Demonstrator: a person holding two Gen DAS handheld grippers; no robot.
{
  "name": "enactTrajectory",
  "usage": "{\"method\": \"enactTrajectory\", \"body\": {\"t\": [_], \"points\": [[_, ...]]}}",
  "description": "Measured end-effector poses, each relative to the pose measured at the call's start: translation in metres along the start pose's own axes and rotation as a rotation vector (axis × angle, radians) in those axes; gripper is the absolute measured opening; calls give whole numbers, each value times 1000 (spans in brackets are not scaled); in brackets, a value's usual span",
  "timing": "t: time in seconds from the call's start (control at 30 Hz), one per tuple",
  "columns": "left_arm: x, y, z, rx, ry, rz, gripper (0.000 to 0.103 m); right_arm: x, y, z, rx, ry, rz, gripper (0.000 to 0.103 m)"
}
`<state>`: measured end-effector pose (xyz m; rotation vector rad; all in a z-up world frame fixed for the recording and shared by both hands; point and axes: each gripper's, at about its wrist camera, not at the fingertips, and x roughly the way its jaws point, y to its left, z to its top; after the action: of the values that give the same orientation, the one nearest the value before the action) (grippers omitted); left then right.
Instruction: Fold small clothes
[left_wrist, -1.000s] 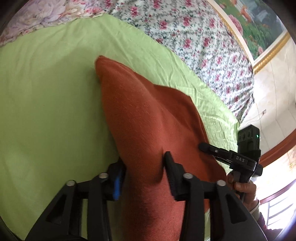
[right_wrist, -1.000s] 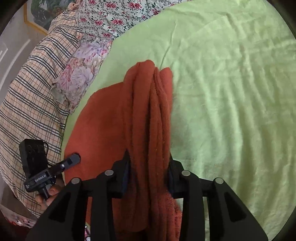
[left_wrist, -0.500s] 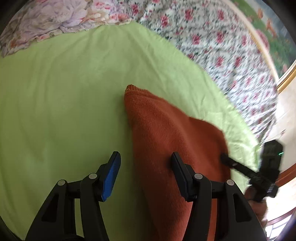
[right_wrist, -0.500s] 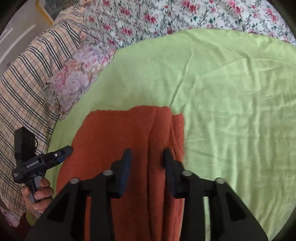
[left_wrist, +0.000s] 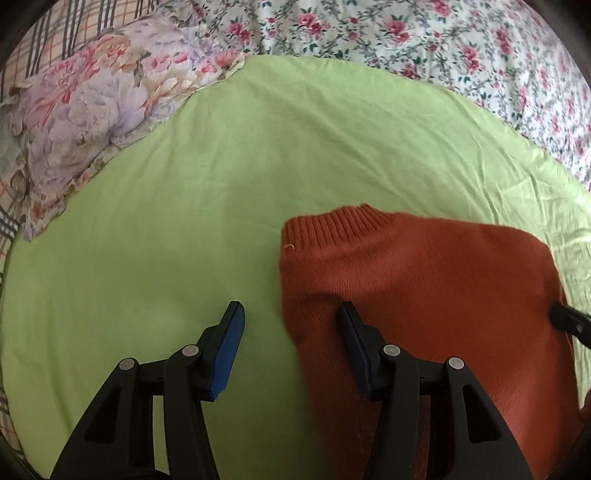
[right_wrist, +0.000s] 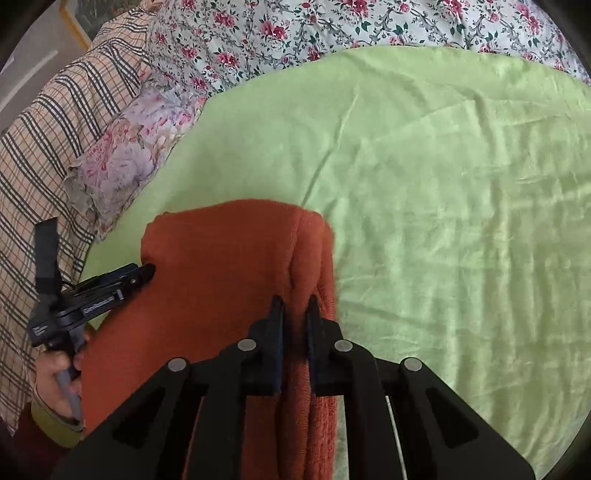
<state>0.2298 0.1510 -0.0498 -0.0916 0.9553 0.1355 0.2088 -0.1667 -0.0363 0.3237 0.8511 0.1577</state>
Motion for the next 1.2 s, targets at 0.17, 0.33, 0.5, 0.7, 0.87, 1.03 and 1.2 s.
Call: {"method": "enactTrajectory", "body": {"t": [0.17,0.33,0.5,0.7,0.87,1.03,1.2], "points": [[-51,9,-24,-15,-62,-104,45,-41,0,-13,28,-33,43,16],[-108,3,-86,31,-110,-214,47,-80,5,-48,80,-64,80,17],[-147,-4,-155,78,-102,-288,50,-104,14,-92,63,-31,114,32],[-156,-19,-199,156,-88,-315,63,-104,28,-130,1,26,87,33],[-142,-28,-208,182,-58,-311,69,-92,39,-130,15,78,104,5],[-130,-31,-210,192,-47,-198,71,-140,37,-98,146,-101,367,5],[-129,0,-203,-16,-27,-193,43,-145,33,-99,91,-108,229,4]]}}
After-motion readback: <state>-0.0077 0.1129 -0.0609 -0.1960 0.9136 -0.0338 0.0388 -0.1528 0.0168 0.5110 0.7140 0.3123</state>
